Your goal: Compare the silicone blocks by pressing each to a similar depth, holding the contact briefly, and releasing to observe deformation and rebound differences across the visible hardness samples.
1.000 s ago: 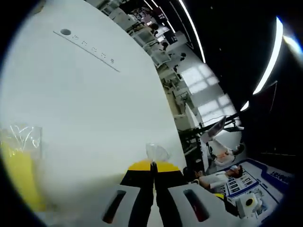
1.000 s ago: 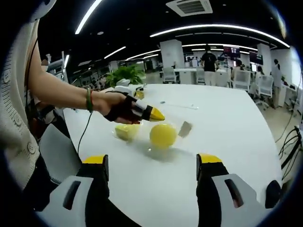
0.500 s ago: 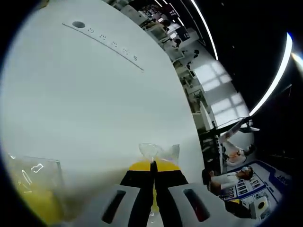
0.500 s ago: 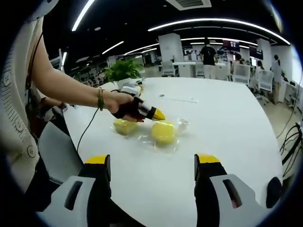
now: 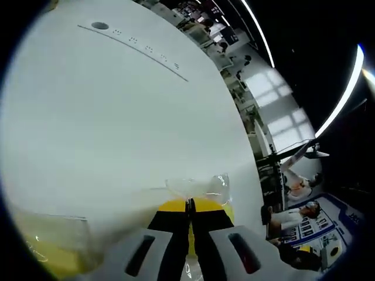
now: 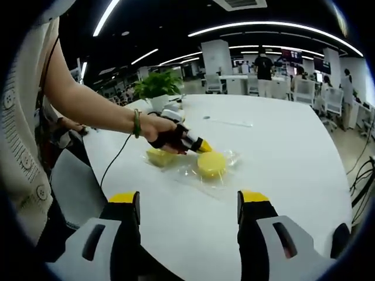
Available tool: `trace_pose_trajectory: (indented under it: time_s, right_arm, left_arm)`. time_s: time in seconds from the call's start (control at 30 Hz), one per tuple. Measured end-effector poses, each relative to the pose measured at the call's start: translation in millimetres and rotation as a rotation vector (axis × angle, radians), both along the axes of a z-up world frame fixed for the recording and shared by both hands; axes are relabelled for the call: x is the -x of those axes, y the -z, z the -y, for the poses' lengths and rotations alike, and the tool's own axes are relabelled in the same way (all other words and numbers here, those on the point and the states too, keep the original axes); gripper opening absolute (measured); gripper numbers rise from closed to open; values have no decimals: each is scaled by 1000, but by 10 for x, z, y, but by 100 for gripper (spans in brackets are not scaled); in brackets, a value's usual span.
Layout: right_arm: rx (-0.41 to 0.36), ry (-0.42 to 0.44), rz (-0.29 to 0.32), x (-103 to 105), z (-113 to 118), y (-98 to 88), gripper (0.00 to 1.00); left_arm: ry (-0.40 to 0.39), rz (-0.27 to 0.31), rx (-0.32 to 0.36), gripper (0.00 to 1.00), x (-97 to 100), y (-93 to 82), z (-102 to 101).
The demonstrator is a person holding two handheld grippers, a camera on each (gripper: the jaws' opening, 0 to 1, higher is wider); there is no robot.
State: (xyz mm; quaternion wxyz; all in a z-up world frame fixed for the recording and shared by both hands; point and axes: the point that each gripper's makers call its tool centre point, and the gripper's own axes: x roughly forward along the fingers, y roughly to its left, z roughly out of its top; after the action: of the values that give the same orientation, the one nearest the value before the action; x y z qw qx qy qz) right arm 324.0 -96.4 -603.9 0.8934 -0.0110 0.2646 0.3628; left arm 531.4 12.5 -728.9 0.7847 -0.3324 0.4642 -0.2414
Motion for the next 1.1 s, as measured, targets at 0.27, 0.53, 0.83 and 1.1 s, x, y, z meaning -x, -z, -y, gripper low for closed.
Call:
trace_pose_trajectory:
  time_s: [0.27,0.53,0.83,1.1]
  right_arm:
    - [-7,-11,20,96,-117,-106,62]
    - [-22,-55,33,285,-422,-237,60]
    - [-30,-39,36,410,-707,-286,56]
    - [-80,-27,11,494,-944,-266,62]
  left_arm:
    - [43,50,-22,27,168,-247,-59]
    - [126,189,-118,44,565,-594,-272]
    - [222,328,-203,54,1323,-921,-694]
    - [262,441,-299,63,1786,-1158,-1082]
